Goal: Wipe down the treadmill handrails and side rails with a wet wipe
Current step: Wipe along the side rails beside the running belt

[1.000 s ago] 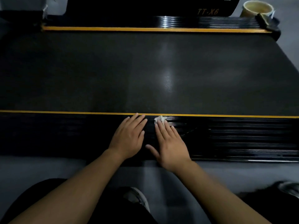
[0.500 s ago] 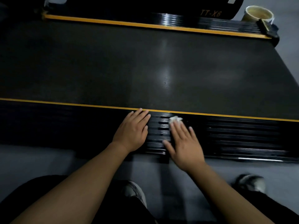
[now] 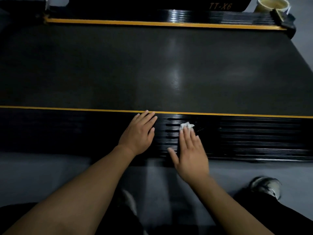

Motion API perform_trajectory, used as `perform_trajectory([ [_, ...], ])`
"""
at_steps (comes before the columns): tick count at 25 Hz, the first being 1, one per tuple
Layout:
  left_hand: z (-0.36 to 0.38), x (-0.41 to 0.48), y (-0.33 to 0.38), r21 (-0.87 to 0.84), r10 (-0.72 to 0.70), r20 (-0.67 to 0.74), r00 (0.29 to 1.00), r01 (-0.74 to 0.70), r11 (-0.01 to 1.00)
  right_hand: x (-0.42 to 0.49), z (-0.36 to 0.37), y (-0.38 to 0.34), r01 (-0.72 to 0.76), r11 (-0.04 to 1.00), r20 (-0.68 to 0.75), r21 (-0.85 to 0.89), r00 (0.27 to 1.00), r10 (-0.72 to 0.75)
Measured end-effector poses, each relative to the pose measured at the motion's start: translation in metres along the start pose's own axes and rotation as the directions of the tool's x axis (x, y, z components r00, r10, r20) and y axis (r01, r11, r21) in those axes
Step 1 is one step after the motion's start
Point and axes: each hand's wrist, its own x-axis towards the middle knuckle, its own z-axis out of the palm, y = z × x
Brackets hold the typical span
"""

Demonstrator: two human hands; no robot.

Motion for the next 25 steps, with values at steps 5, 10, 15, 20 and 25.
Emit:
perform_trajectory([
  [5, 0.001, 0.0, -0.001, -0.01, 0.011, -0.013, 1.0, -0.011, 1.0, -0.018, 0.003, -0.003, 0.232, 0.973, -0.038, 0.009, 0.972, -0.231],
  [10, 0.0, 0.002, 0.001, -0.008, 0.008, -0.02, 1.0, -0.008, 1.0, -0.033, 0.008, -0.004, 0.096, 0.994, -0.136, 0.048, 0.987, -0.089],
  [15, 0.001, 0.0, 0.0, -0.019, 0.009, -0.022, 1.0, -0.009, 1.0, -0.044, 0.013, -0.009, 0.117, 0.992, -0.12, 0.044, 0.987, -0.111],
  [20, -0.001, -0.002, 0.002, 0.01, 0.002, -0.007, 1.0, -0.002, 1.0, -0.056, 0.022, -0.031, 0.011, 0.999, -0.116, 0.049, 0.993, -0.005],
  [25, -0.002, -0.006, 0.006, 0.045, -0.002, 0.024, 1.0, 0.001, 0.999, -0.04, 0.02, -0.026, 0.131, 0.991, -0.144, 0.031, 0.982, -0.125],
])
